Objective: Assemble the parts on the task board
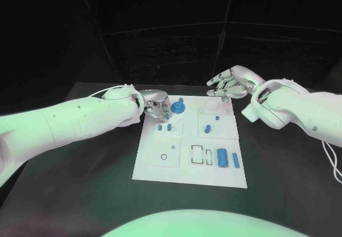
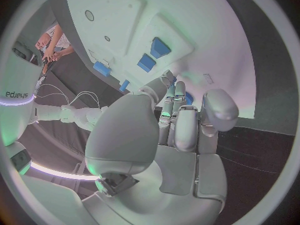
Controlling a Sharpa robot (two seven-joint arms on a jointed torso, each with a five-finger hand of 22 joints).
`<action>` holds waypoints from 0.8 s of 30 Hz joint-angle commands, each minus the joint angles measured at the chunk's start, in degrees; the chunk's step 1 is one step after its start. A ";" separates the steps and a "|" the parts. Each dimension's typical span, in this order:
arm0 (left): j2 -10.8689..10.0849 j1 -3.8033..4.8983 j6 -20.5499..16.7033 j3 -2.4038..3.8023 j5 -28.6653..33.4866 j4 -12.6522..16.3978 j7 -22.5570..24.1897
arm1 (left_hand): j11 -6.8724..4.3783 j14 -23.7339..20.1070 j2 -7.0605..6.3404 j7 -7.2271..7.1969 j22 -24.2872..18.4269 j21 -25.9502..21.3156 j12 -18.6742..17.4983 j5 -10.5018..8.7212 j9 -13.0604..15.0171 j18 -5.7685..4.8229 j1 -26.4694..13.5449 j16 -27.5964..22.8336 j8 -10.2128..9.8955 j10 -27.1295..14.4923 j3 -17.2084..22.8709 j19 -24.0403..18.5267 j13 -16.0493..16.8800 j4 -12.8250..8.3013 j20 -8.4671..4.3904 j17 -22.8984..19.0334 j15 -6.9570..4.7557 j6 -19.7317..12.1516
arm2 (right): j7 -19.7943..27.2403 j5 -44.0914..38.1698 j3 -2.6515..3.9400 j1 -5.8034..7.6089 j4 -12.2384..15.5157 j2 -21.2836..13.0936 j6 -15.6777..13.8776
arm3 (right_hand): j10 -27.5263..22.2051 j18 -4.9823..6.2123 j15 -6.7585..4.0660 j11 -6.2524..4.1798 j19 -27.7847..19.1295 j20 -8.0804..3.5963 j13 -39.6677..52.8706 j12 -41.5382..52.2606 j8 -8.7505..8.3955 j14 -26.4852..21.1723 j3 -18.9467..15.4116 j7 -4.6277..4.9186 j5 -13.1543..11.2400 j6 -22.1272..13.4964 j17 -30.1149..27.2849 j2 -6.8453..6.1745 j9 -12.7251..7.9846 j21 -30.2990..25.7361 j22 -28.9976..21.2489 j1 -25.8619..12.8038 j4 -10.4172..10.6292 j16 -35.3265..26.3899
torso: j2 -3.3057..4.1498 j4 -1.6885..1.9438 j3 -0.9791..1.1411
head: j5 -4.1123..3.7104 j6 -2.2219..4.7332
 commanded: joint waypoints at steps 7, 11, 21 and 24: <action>0.10 -0.04 2.24 -0.10 0.12 -0.16 -1.03 | 0.90 0.97 -1.24 0.92 0.21 0.30 -2.03 -0.05 -0.79 -0.65 -1.68 0.10 -2.81 -0.92 0.62 0.23 -0.15 -0.01 0.14 -0.46 0.34 -3.24 | 0.36 0.15 0.05 0.11 0.14 0.01 -0.29 | -0.14 0.28 0.13 0.13 0.37 -0.01 -0.33 -0.50 0.20 -0.08 -0.12 0.03 0.30 -0.53 -0.08 -0.33 -0.03 -0.51 -0.17 0.40 0.44 -0.52 | -0.01 0.04 -0.01 | -0.06 0.01; 0.06 -0.04 1.99 -0.10 0.12 -0.17 -1.03 | 1.01 0.94 -1.49 1.02 0.27 0.32 -2.46 -0.05 -0.78 -0.64 -1.90 0.11 -3.23 -1.13 0.71 0.22 -0.14 -0.03 0.22 -0.58 0.44 -3.59 | 0.35 0.15 0.05 0.11 0.13 0.01 -0.28 | -0.15 0.28 0.13 0.13 0.37 -0.01 -0.37 -0.53 0.20 -0.08 -0.12 0.03 0.30 -0.53 -0.08 -0.34 -0.03 -0.53 -0.18 0.40 0.45 -0.56 | -0.01 0.04 -0.01 | -0.06 0.03; -0.38 -0.05 0.03 -0.10 0.87 0.04 -0.82 | 1.69 0.75 -2.66 1.56 0.11 -0.09 -4.27 -0.07 -0.84 -0.59 -2.79 -0.04 -4.93 -3.06 0.35 0.05 -0.20 0.05 0.67 -1.38 0.95 -5.63 | -0.31 -0.25 0.05 0.11 -0.12 -0.05 0.17 | -1.25 0.27 0.24 0.38 1.53 0.02 -4.61 -4.54 0.20 1.63 0.38 0.27 0.16 -0.74 1.40 -0.60 -0.04 -1.10 -0.54 0.78 1.24 -0.61 | -0.01 0.08 -0.03 | -0.06 0.12; -0.79 -0.05 -1.04 -0.09 1.71 0.29 -0.61 | 1.87 0.68 -2.94 1.77 0.04 -0.24 -4.73 -0.07 -0.89 -0.57 -2.87 -0.10 -5.30 -3.72 0.13 -0.01 -0.18 0.01 0.81 -1.64 1.11 -6.56 | -0.78 -1.21 0.04 0.11 -0.54 -0.14 0.53 | -1.66 0.28 0.31 0.58 1.83 0.06 -6.86 -6.92 0.40 2.01 0.73 0.37 -0.15 -0.40 2.04 -0.77 0.02 -1.18 -0.56 1.22 1.31 -0.48 | -0.04 0.11 -0.04 | -0.08 0.19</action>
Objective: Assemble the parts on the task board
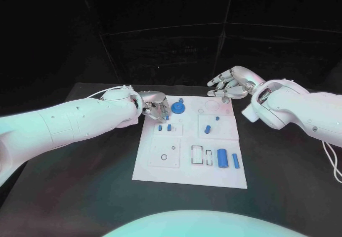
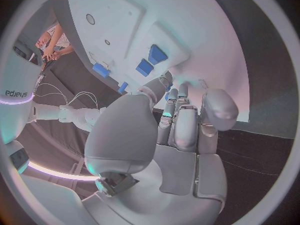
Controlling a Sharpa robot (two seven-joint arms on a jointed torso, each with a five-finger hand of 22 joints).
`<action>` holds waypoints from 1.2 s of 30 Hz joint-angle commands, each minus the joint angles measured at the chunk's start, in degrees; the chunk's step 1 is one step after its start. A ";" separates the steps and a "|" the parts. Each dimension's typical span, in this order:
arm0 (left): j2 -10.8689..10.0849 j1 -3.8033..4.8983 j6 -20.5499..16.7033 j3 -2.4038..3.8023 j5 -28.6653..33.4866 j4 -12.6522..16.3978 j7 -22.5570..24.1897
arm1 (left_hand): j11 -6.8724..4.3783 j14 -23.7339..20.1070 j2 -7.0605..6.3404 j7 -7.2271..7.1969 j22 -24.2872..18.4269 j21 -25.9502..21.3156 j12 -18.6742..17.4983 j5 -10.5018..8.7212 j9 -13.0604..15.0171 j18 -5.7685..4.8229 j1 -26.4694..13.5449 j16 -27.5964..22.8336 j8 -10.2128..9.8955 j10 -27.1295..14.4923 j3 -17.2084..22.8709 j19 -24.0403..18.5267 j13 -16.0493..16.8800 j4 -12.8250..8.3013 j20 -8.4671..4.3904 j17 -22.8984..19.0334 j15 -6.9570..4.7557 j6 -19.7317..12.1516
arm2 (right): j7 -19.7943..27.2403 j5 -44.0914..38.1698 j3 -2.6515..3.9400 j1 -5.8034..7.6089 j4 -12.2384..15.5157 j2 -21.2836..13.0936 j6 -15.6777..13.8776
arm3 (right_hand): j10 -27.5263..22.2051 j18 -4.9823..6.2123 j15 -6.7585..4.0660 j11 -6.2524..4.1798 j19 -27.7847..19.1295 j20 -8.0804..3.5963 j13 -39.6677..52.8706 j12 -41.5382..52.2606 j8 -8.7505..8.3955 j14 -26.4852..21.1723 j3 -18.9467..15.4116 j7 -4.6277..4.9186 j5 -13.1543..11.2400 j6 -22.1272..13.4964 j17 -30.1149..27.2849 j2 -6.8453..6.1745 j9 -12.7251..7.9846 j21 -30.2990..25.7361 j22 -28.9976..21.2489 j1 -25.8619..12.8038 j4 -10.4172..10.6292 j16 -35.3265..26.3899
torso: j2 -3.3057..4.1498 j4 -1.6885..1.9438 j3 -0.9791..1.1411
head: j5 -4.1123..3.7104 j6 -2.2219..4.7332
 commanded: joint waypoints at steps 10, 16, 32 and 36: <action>-4.14 0.17 -6.86 0.18 11.86 2.14 1.92 | 0.98 0.52 -0.15 1.05 -4.52 -6.05 -2.18 -0.06 -0.03 0.49 -0.01 -0.31 -0.22 -4.83 -1.92 -1.49 -0.11 0.16 1.12 -0.79 1.21 -4.97 | -3.37 -14.75 0.01 0.05 -1.29 -1.42 3.84 | 1.35 -1.49 -0.68 -0.41 7.95 -0.89 -9.92 -10.71 1.73 4.63 5.08 -0.99 -4.22 7.03 10.62 -0.73 0.14 9.69 12.01 5.27 -2.67 11.06 | -0.05 0.05 0.03 | -1.45 0.99; -7.60 0.27 -11.64 0.18 35.27 5.04 11.77 | 1.05 -0.01 2.60 1.72 -6.32 -8.55 1.31 -0.02 0.59 0.89 -0.76 -0.85 1.99 -0.93 -1.97 -2.40 0.84 1.92 1.55 -1.87 1.48 -0.66 | -6.28 -26.59 -0.07 -0.72 -0.18 -3.26 4.33 | 2.92 -2.73 -0.87 -0.62 10.89 -0.93 -14.04 -14.94 0.45 5.19 8.40 -1.42 -5.53 8.92 16.17 -1.71 -0.19 15.87 19.80 4.91 -3.20 17.73 | 0.04 -0.09 -0.07 | -3.06 2.35; -10.97 0.08 -8.26 0.02 76.35 13.55 27.20 | 1.23 -11.18 3.38 1.85 -20.13 -27.60 4.76 -0.01 0.13 3.73 -0.66 -12.94 2.61 -2.32 -3.72 -11.25 0.66 3.58 2.13 -25.13 1.90 -0.83 | -8.59 -36.58 -0.16 -5.18 1.46 -3.46 4.43 | -0.20 -3.07 0.26 0.84 11.21 -0.04 -18.03 -19.15 -2.10 4.79 11.41 -0.56 -7.27 7.76 18.08 -3.46 -0.24 18.32 22.77 3.67 -3.39 20.85 | 0.07 -0.09 0.00 | -4.56 2.79; -11.53 0.02 -7.93 -0.01 78.45 14.85 28.02 | 1.20 -11.72 3.38 1.84 -20.37 -27.94 5.20 -0.02 0.15 3.74 -0.68 -13.37 2.76 -2.23 -3.97 -11.47 0.71 3.67 2.16 -25.99 1.91 -0.71 | -8.14 -37.17 -0.16 -5.58 1.42 -2.87 4.86 | -0.24 -3.24 0.36 0.97 11.65 0.11 -18.86 -19.59 -2.26 4.93 12.28 -0.49 -7.07 8.15 19.21 -3.59 -0.17 19.21 23.93 3.68 -3.63 22.22 | 0.06 -0.01 0.03 | -4.60 2.67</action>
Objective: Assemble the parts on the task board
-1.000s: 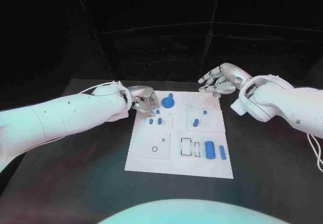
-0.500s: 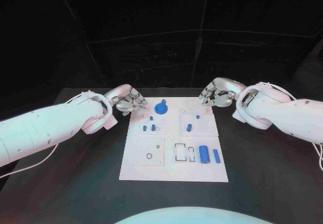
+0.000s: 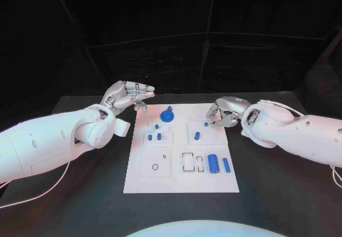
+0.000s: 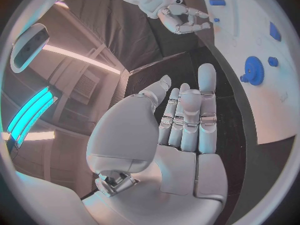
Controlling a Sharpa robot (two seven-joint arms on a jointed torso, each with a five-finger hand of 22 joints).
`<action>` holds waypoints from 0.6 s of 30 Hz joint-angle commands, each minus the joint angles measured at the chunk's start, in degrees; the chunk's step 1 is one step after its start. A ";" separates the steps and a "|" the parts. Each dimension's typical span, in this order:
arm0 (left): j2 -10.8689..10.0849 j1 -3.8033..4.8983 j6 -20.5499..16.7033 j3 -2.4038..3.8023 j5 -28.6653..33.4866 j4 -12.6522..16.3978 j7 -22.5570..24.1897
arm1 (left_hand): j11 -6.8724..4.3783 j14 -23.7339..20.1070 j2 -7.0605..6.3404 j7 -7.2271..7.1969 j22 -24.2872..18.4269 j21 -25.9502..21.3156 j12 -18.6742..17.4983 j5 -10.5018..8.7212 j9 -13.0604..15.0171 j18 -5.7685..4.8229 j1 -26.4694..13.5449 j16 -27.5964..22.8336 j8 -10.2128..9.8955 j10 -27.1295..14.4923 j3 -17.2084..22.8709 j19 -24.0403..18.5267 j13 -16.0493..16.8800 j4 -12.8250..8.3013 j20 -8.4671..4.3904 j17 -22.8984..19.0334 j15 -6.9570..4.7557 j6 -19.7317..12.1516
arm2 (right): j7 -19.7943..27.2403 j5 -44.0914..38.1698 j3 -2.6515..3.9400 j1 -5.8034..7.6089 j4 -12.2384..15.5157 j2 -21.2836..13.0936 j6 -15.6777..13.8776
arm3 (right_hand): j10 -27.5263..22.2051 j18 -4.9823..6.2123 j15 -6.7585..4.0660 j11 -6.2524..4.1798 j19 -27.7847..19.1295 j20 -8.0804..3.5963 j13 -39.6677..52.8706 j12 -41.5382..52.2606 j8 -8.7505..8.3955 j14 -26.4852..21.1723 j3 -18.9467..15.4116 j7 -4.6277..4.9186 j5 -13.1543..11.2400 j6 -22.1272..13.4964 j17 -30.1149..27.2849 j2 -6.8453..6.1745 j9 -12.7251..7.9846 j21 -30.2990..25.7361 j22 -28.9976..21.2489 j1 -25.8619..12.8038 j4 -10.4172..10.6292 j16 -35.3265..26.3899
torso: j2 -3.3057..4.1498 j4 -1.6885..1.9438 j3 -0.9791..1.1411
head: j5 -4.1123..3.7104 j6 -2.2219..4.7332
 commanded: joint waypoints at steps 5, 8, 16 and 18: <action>-0.52 -0.01 1.11 -0.03 9.01 1.75 4.49 | -0.08 -0.71 0.55 0.20 -0.32 -0.54 0.74 -0.02 -0.03 0.64 0.06 -0.49 0.46 -0.10 -0.59 -0.43 0.03 0.04 0.02 -0.74 0.05 0.21 | 0.45 -3.31 0.04 -0.46 -0.24 1.16 1.62 | -0.24 -1.07 0.40 0.24 0.40 0.28 -1.71 -0.96 -0.62 1.40 2.44 0.23 -0.57 0.89 1.02 -0.32 0.10 1.16 1.36 0.39 -0.58 1.58 | 0.02 0.08 0.04 | 0.10 -0.06; -0.65 -0.03 1.17 -0.07 9.28 2.30 4.54 | -0.08 -0.86 0.55 0.20 -0.38 -0.62 0.87 -0.02 -0.03 0.64 0.03 -0.64 0.51 -0.09 -0.68 -0.46 0.04 0.08 0.02 -1.08 0.05 0.25 | 0.57 -3.44 0.05 -0.62 -0.91 1.86 2.10 | -0.07 -1.13 0.47 0.25 0.47 0.33 -2.36 -1.23 -0.83 1.38 3.24 0.28 -0.80 1.03 1.41 -0.49 0.08 1.53 1.81 0.21 -0.75 2.15 | 0.02 0.06 -0.01 | 0.28 -0.16; -0.83 -0.05 1.36 -0.11 9.46 3.07 4.50 | -0.08 -1.09 0.55 0.20 -0.49 -0.76 1.06 -0.02 -0.03 0.65 -0.04 -0.84 0.59 -0.11 -0.84 -0.52 0.06 0.17 0.03 -1.53 0.06 0.27 | 0.54 -3.52 0.05 -0.86 -2.04 3.02 3.16 | 0.79 -1.38 0.50 0.31 1.01 0.42 -4.05 -1.74 -1.07 1.43 5.88 0.32 -1.24 1.63 2.70 -0.55 0.10 2.89 3.58 -0.34 -1.21 3.98 | 0.02 -0.02 0.00 | 0.53 -0.34; -0.88 -0.06 1.38 -0.11 9.47 3.19 4.47 | -0.08 -1.13 0.55 0.20 -0.51 -0.78 1.09 -0.02 -0.03 0.64 -0.04 -0.87 0.60 -0.11 -0.86 -0.53 0.06 0.18 0.03 -1.60 0.06 0.28 | 0.44 -3.53 0.05 -0.92 -2.37 3.28 3.46 | 1.05 -1.48 0.48 0.28 1.28 0.41 -4.39 -1.82 -1.06 1.49 6.75 0.33 -1.75 1.86 3.12 -0.35 0.11 3.34 4.19 -0.27 -1.44 4.51 | 0.03 -0.01 0.00 | 0.51 -0.36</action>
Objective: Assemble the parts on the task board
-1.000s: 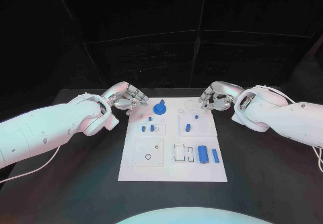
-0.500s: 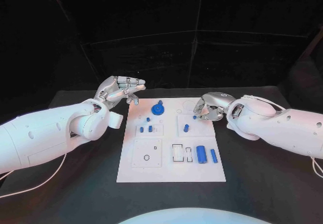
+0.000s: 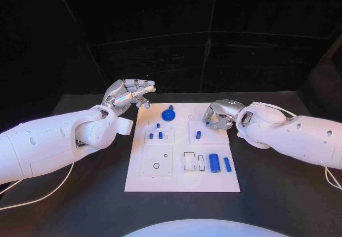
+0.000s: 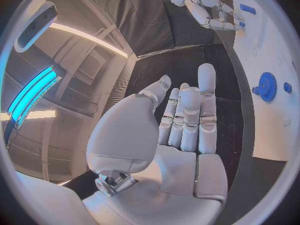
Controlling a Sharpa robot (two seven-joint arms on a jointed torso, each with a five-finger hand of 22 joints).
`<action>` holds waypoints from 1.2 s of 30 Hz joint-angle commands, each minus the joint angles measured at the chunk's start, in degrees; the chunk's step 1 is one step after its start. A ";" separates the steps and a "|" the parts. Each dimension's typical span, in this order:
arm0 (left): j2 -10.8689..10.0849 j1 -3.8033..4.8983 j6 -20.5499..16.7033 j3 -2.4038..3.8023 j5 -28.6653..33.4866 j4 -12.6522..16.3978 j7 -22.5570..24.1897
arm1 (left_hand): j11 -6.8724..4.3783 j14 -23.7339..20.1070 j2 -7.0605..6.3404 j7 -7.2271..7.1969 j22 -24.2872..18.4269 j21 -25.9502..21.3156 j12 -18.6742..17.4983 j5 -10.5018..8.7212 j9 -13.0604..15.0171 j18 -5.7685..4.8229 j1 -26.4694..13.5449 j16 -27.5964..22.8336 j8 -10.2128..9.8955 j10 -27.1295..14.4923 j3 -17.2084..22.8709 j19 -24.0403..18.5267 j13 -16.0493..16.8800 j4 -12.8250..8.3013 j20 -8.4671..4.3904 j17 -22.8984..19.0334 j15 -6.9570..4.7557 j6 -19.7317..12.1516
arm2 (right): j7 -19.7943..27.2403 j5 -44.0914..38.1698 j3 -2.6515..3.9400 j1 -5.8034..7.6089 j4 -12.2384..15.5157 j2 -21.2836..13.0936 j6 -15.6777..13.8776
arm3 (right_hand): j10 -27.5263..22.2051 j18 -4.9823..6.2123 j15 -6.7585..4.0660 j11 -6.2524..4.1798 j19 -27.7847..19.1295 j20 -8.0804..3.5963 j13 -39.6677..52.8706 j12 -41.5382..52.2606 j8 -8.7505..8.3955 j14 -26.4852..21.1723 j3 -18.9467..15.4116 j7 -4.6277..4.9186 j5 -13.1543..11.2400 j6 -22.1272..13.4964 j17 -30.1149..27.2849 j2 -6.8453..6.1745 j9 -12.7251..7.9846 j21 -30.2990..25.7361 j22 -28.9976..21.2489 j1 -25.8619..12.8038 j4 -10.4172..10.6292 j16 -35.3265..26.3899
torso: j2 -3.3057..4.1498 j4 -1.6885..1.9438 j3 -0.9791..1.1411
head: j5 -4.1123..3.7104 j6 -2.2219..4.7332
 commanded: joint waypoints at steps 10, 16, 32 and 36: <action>-0.34 0.06 0.89 0.02 1.30 0.53 1.32 | -0.09 -0.59 0.55 0.19 -0.12 -0.33 0.29 -0.02 -0.04 0.66 -0.04 -0.36 0.41 -0.15 -0.45 -0.57 0.06 0.05 0.04 -0.39 0.18 0.29 | -0.95 -1.91 0.02 -0.25 -1.19 1.10 3.08 | 1.90 -1.02 0.40 -0.23 1.71 0.01 -0.97 -0.58 0.08 1.54 4.20 0.00 -1.71 1.72 1.22 0.18 0.17 2.36 3.17 -0.52 -1.11 1.98 | -0.02 -0.05 0.02 | 0.21 -0.33; -0.47 0.06 1.13 0.02 1.30 0.56 1.24 | -0.09 -0.84 0.52 0.19 -0.22 -0.46 0.42 -0.01 -0.05 0.66 0.01 -0.60 0.45 -0.25 -0.55 -0.63 0.05 0.03 0.04 -0.88 0.18 0.25 | -2.87 -4.22 0.02 -0.39 -1.14 1.25 3.39 | 3.87 -1.47 0.00 -0.71 3.08 -0.31 -0.83 -0.23 0.49 1.48 6.72 -0.41 -3.02 3.34 0.34 0.58 0.33 4.21 5.73 -0.17 -2.44 1.96 | -0.02 -0.10 0.01 | 0.31 -0.54; -0.82 0.05 1.25 0.01 1.30 0.48 1.13 | -0.09 -1.11 0.50 0.19 -0.35 -0.62 0.57 -0.01 -0.06 0.66 0.13 -0.85 0.50 -0.37 -0.66 -0.70 0.04 -0.01 0.05 -1.38 0.18 0.21 | -6.16 -10.15 0.03 -0.54 0.37 1.08 -0.17 | 7.19 -2.11 -0.64 -1.52 4.65 -0.99 -0.44 0.03 0.85 1.44 11.90 -1.04 -7.28 6.09 0.28 1.15 0.47 6.93 9.45 -0.41 -5.88 3.27 | -0.03 -0.13 0.03 | 0.30 -0.95; -0.86 0.05 1.24 0.01 1.30 0.43 1.14 | -0.08 -1.27 0.47 0.19 -0.43 -0.72 0.67 -0.01 -0.06 0.67 0.23 -1.01 0.53 -0.44 -0.72 -0.74 0.04 -0.06 0.05 -1.70 0.18 0.18 | -6.25 -10.61 0.04 -0.54 1.38 0.55 -1.49 | 7.35 -2.19 -0.66 -1.52 4.86 -1.01 -0.41 -0.03 0.79 1.43 12.30 -1.03 -7.15 6.19 0.28 1.02 0.44 7.23 9.89 -0.60 -6.20 3.40 | -0.06 -0.09 0.04 | 0.30 -1.02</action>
